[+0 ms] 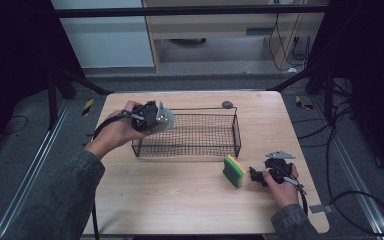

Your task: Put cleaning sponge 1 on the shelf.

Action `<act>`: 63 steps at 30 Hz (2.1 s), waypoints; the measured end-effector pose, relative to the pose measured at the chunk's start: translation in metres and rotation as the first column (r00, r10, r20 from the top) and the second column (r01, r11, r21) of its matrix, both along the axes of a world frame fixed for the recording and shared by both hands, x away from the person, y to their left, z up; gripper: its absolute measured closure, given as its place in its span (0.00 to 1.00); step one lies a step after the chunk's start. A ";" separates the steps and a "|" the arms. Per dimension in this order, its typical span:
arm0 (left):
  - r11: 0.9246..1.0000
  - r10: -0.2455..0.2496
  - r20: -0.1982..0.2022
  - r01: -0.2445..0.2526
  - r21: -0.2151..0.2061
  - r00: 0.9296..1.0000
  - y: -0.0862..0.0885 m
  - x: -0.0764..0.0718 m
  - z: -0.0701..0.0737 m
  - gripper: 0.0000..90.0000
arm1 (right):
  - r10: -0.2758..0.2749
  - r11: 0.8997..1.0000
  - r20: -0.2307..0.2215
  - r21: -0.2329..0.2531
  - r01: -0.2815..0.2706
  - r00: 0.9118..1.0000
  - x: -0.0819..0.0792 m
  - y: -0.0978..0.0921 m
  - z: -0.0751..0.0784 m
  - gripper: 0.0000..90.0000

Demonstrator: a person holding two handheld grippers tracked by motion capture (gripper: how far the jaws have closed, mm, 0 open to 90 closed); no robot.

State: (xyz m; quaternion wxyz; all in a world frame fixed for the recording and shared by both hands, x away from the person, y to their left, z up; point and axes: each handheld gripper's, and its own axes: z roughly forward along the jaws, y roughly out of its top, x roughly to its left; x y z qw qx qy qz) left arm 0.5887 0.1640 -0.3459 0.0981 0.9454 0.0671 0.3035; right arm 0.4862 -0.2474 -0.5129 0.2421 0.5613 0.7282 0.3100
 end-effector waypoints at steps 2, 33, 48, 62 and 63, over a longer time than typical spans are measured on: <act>1.000 0.002 -0.008 -0.002 0.002 1.000 0.000 0.002 -0.004 0.77 | -0.001 1.000 0.001 0.002 0.001 1.000 0.000 0.000 0.000 0.01; 0.999 0.028 -0.055 -0.027 0.018 0.998 0.012 0.009 -0.027 0.77 | 0.001 1.000 0.002 0.000 -0.001 1.000 0.000 0.000 0.000 0.01; 1.000 0.023 -0.083 -0.021 0.023 0.996 0.008 0.014 -0.040 0.77 | 0.001 1.000 0.003 0.000 -0.001 1.000 0.000 0.000 0.000 0.01; 0.999 0.028 -0.119 -0.025 0.027 0.993 0.008 0.019 -0.056 0.77 | 0.002 1.000 0.004 -0.002 -0.002 1.000 0.000 0.000 0.000 0.01; 0.999 0.030 -0.122 -0.026 0.030 0.992 0.008 0.019 -0.056 0.77 | 0.002 1.000 0.004 -0.002 -0.002 1.000 0.000 0.000 0.000 0.01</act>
